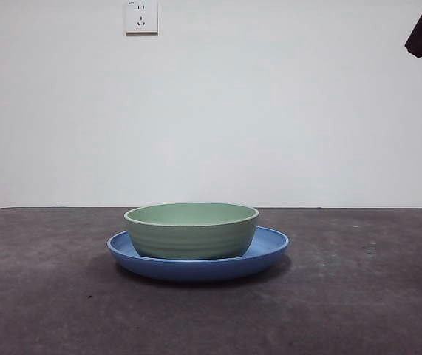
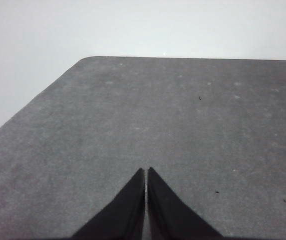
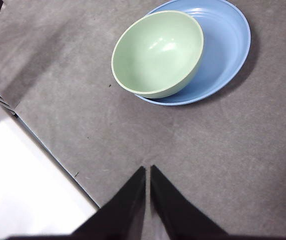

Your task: Place the green bowl on the blue plate

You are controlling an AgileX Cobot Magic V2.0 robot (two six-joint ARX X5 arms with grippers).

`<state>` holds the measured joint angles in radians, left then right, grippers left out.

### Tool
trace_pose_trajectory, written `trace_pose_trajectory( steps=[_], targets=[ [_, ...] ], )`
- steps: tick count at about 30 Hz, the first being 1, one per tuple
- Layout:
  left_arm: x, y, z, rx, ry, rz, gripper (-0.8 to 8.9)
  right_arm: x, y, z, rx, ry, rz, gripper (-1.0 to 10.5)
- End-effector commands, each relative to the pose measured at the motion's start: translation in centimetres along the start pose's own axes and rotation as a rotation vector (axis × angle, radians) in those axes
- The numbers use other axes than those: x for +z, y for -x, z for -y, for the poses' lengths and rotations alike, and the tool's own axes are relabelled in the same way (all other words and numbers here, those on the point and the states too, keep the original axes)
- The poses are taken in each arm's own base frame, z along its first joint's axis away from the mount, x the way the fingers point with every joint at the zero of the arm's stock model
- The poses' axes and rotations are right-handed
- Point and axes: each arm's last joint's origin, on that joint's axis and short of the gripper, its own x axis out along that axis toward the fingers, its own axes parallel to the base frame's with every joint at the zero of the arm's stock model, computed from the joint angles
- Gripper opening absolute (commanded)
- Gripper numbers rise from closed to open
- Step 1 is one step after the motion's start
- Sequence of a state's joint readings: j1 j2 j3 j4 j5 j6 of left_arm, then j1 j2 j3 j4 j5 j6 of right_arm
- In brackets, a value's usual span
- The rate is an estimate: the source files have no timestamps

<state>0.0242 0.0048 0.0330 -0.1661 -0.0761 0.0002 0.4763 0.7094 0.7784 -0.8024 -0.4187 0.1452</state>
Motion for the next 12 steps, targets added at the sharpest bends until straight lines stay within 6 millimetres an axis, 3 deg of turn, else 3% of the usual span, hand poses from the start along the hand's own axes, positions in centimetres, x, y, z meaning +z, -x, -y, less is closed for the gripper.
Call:
trace_pose_trajectory(
  steps=[1,12],
  targets=[
    [-0.81,-0.20,-0.01,0.005,0.022,-0.031,0.08,0.18,-0.11,-0.06,0.004,0.013,0.003,0.1],
    [-0.89,-0.19,-0.01,0.005,0.038,-0.040,0.08,0.18,-0.11,-0.06,0.004,0.013,0.003,0.1]
  ],
)
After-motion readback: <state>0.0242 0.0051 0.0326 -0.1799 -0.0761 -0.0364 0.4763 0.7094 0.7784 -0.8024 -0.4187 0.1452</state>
